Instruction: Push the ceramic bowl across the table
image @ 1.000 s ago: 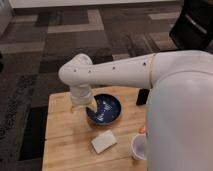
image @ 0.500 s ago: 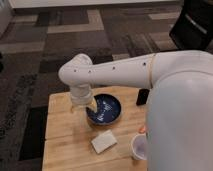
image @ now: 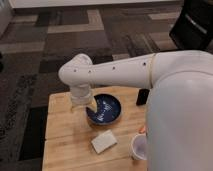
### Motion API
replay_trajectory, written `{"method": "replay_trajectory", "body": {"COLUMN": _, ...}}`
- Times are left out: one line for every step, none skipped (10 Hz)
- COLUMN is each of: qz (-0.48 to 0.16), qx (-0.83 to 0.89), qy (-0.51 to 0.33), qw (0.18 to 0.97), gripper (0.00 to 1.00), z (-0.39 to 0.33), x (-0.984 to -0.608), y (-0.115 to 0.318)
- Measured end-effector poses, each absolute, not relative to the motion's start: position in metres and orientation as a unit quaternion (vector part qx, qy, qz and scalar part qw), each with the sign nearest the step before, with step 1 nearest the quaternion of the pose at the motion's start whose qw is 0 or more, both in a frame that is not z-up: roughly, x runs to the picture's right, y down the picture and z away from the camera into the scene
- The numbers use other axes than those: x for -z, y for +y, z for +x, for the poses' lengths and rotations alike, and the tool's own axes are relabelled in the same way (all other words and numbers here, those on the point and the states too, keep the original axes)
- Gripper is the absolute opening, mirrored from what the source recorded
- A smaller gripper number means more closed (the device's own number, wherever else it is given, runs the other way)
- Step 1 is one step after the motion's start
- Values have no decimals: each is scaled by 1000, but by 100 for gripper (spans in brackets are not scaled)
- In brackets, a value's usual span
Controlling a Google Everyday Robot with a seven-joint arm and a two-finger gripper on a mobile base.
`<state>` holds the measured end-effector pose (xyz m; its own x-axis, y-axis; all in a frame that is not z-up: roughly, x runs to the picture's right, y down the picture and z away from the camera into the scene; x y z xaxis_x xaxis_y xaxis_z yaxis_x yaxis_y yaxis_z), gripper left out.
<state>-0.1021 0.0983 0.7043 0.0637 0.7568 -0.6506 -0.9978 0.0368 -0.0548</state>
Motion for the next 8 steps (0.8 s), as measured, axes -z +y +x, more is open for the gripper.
{"method": "replay_trajectory", "body": {"qz": -256, "qx": -644, "qy": 233, "qw": 682, "gripper": 65, "z": -101, "x": -705, "y": 98}}
{"method": "replay_trajectory", "body": {"qz": -246, "qx": -645, "qy": 235, "qw": 684, "gripper": 65, "z": -102, "x": -705, "y": 100}}
{"method": "replay_trajectory", "body": {"qz": -234, "qx": -645, "qy": 238, "qw": 688, "gripper": 65, "z": -104, "x": -703, "y": 103}}
{"method": "replay_trajectory", "body": {"qz": -232, "qx": -645, "qy": 238, "qw": 688, "gripper": 65, "z": -105, "x": -702, "y": 105}}
{"method": "replay_trajectory", "body": {"qz": -229, "qx": -644, "qy": 238, "qw": 690, "gripper": 65, "z": -110, "x": -700, "y": 111}}
{"method": "replay_trajectory", "body": {"qz": -232, "qx": -645, "qy": 235, "qw": 689, "gripper": 65, "z": -116, "x": -698, "y": 116}}
{"method": "replay_trajectory", "body": {"qz": -237, "qx": -649, "qy": 230, "qw": 685, "gripper": 65, "z": -120, "x": -697, "y": 123}}
{"method": "replay_trajectory", "body": {"qz": -241, "qx": -651, "qy": 226, "qw": 683, "gripper": 65, "z": -122, "x": -697, "y": 126}}
